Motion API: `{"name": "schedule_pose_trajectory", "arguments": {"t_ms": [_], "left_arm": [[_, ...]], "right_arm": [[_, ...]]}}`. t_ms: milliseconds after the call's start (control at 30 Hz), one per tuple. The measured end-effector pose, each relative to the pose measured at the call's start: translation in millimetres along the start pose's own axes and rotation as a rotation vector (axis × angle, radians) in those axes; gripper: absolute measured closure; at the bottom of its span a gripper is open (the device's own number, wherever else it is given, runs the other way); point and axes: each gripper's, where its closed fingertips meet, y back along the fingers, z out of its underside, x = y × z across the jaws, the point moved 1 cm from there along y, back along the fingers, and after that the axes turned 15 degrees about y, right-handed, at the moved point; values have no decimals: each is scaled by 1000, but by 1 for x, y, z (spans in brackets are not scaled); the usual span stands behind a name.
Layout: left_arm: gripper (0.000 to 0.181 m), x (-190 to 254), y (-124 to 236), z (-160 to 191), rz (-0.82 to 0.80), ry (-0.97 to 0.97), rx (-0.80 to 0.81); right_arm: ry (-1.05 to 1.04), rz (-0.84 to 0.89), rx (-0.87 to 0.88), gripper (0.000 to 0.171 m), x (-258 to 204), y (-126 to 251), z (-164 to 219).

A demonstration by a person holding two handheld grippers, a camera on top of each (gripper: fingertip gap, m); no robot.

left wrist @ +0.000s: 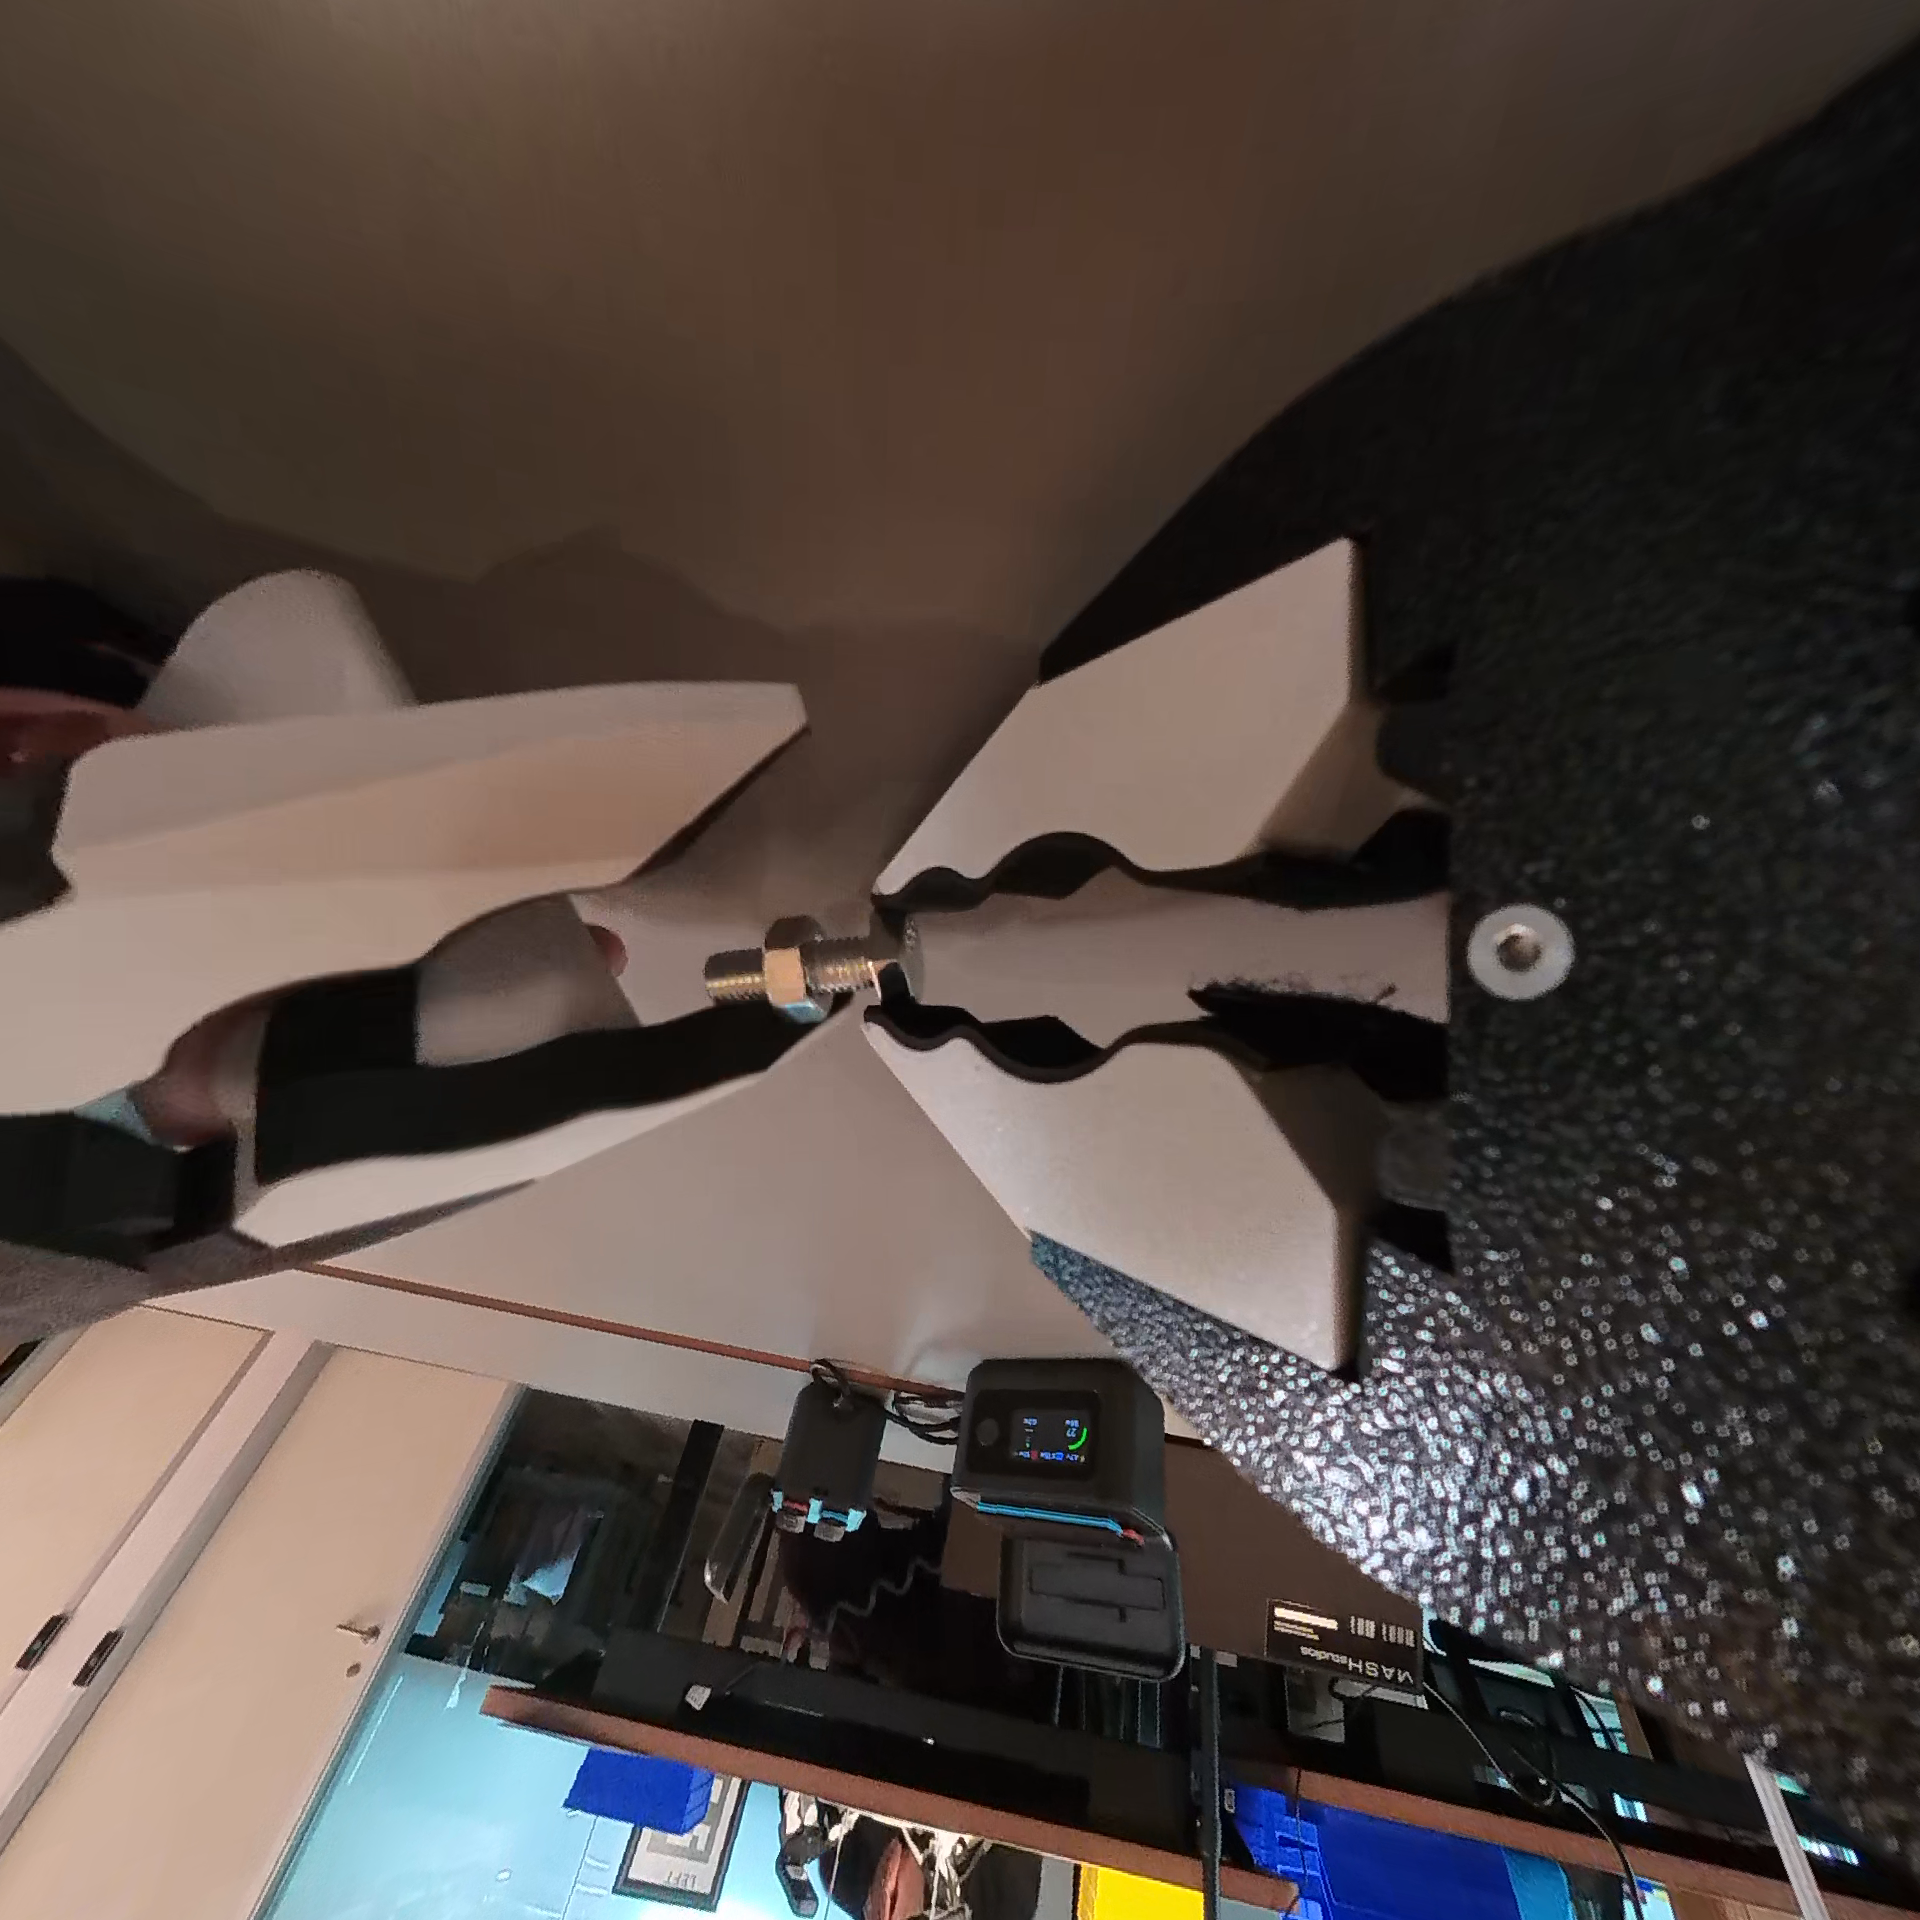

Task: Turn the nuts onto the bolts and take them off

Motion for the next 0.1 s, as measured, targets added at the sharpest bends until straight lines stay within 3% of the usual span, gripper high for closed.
{"name": "schedule_pose_trajectory", "arguments": {"t_ms": [33, 100], "left_arm": [[165, 0, 0, 0, 1, -1, 0], [165, 0, 0, 0, 0, -10, 8]], "right_arm": [[8, -4, -6, 102, -1, -1, 1], [15, -12, 21, 102, -3, 2, -3]]}}
